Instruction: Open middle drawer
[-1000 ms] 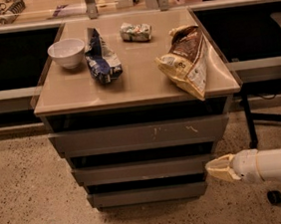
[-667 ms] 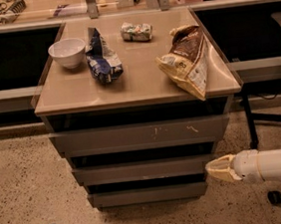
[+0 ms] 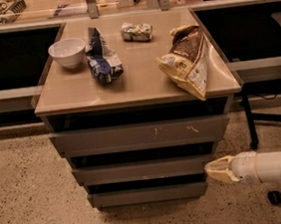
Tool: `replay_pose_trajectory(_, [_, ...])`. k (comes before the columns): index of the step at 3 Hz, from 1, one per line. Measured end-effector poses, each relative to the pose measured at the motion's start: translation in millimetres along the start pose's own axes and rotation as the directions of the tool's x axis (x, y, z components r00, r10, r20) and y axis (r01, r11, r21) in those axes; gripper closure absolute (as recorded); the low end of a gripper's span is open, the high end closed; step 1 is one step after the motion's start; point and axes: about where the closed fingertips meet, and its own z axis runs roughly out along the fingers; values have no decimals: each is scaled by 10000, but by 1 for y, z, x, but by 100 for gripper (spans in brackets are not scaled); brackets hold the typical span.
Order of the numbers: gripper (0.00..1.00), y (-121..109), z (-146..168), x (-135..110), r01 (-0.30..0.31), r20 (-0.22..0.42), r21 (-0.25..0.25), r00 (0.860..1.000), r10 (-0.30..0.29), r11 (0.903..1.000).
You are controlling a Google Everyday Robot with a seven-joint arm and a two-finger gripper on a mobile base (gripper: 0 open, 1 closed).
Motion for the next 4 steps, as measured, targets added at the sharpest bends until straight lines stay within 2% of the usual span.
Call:
replay_pose_trajectory(1, [100, 4, 29, 21, -427, 39, 721, 9991, 425, 9965])
replay_pose_trajectory(2, [100, -1, 55, 33, -680, 265, 1606, 9976, 646, 9847])
replay_pose_trajectory(3, [100, -21, 52, 31, -690, 381, 2383, 9974, 616, 9687])
replay_pose_trajectory(4, [100, -21, 52, 31, -690, 382, 2383, 9974, 617, 9687])
